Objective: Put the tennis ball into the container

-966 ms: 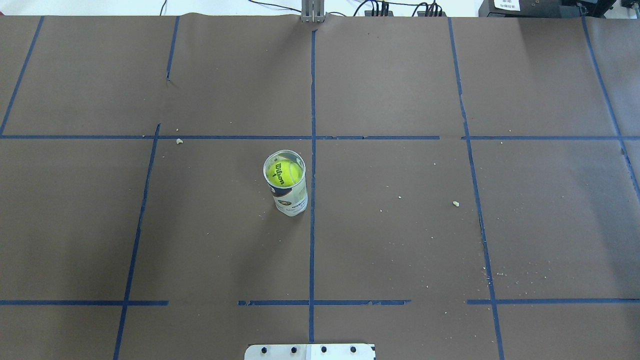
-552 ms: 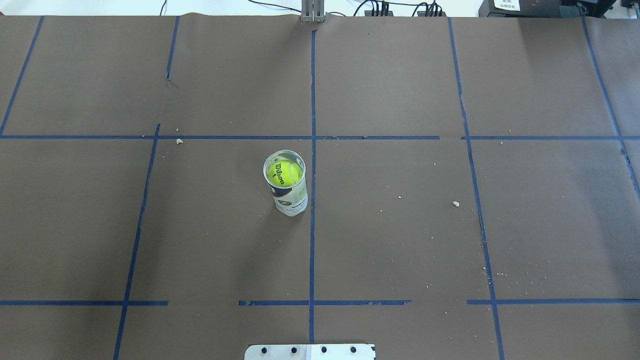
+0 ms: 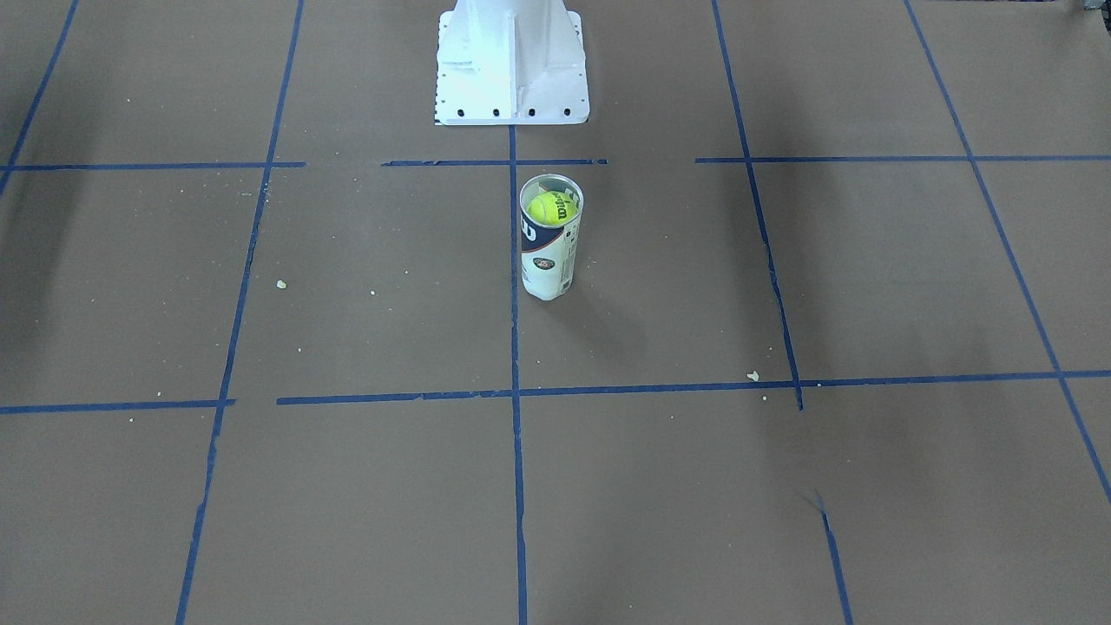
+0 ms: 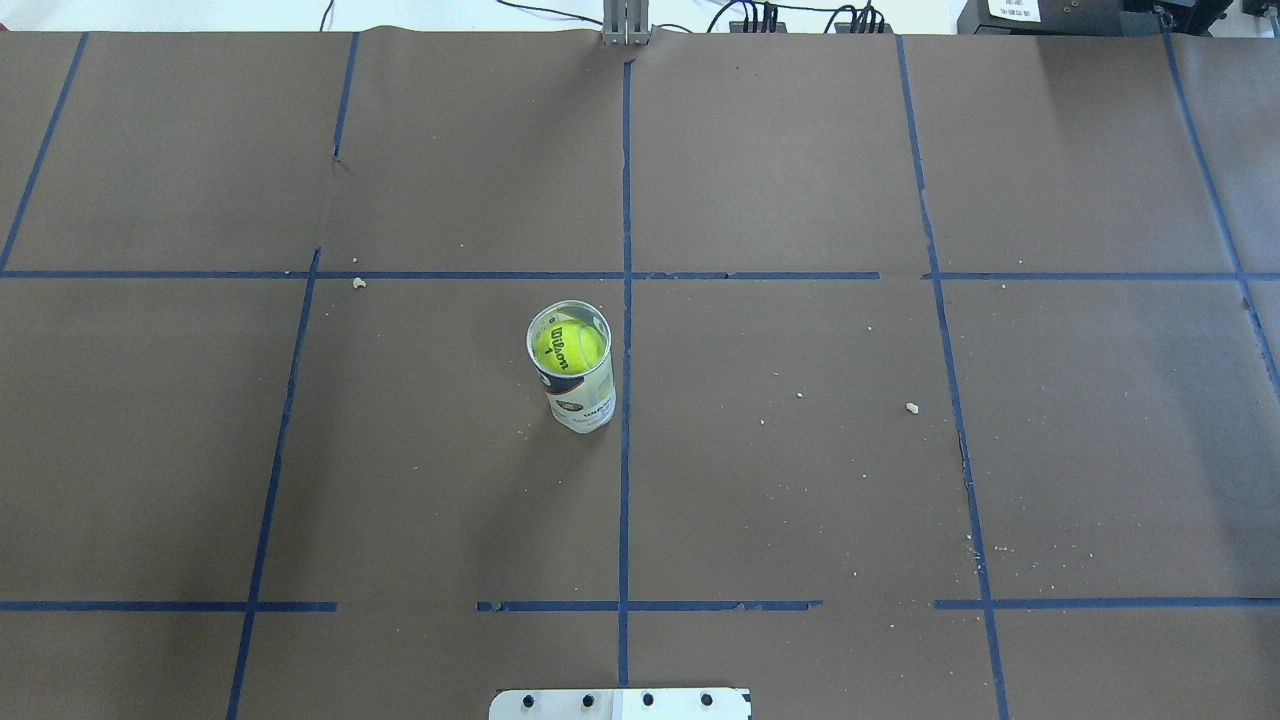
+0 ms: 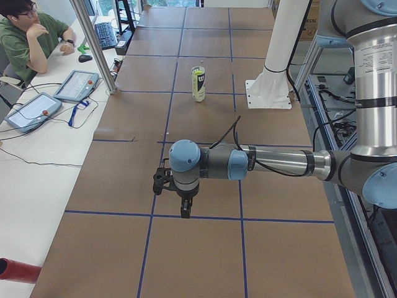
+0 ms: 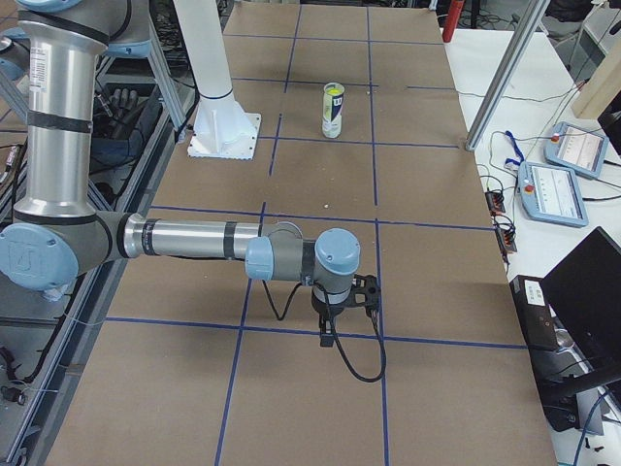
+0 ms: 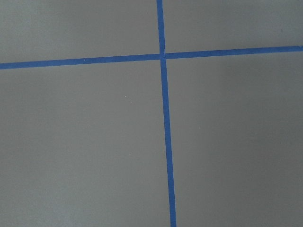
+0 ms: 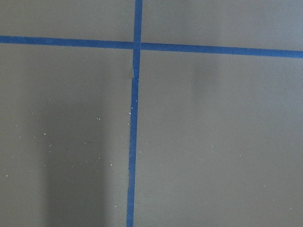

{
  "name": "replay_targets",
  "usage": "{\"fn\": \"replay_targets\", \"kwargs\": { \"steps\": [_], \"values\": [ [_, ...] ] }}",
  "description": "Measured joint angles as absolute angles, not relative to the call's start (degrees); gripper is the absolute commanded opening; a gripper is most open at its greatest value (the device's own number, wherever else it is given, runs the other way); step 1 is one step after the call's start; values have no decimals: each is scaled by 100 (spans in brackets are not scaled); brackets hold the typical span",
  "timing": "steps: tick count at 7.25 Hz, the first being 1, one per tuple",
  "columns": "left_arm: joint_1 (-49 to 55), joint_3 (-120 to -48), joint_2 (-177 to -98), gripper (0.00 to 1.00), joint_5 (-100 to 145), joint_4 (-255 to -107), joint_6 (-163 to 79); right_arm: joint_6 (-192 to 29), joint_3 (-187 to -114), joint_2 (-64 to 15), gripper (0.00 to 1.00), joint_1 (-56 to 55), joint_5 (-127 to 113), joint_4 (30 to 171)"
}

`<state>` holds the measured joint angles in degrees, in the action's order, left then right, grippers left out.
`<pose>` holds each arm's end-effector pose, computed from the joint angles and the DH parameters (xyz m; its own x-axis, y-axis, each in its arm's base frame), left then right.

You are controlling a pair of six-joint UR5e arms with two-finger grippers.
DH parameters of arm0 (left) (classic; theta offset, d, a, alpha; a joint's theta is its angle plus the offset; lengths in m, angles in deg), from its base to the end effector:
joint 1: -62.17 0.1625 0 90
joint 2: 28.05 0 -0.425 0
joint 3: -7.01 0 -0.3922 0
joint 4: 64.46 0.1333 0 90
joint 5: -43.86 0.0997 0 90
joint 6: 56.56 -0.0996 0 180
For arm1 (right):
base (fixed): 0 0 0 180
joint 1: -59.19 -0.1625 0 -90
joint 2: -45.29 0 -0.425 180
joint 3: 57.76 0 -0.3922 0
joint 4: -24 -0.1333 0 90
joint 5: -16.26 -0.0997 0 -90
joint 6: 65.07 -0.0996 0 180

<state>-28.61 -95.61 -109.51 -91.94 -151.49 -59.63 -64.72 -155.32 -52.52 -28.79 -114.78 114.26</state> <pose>-0.0677 -0.4282 0.6224 0.6970 0.0579 -0.7147 -0.0238 0.9980 0.0577 0.0526 -0.4356 0.6613 0.7538 -0.0268 0.6566 0.0399 0.9992 -0.0049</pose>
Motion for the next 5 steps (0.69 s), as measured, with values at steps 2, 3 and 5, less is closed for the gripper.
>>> {"fn": "replay_targets", "kwargs": {
  "steps": [2, 3, 5],
  "values": [
    [-2861, -9602, -10965, 100, -9151, -15121, -5941, -6472, -15532, -5253, 100, -2879, -11478, 11426],
    [-2858, -9610, -10968, 100, -9147, -15113, -5940, -6472, -15532, -5253, 100, -2879, -11480, 11426],
    [-2855, -9675, -10967, 100, -9148, -15099, -5939, -6472, -15532, -5254, 100, -2879, -11481, 11426]
  ]
}}
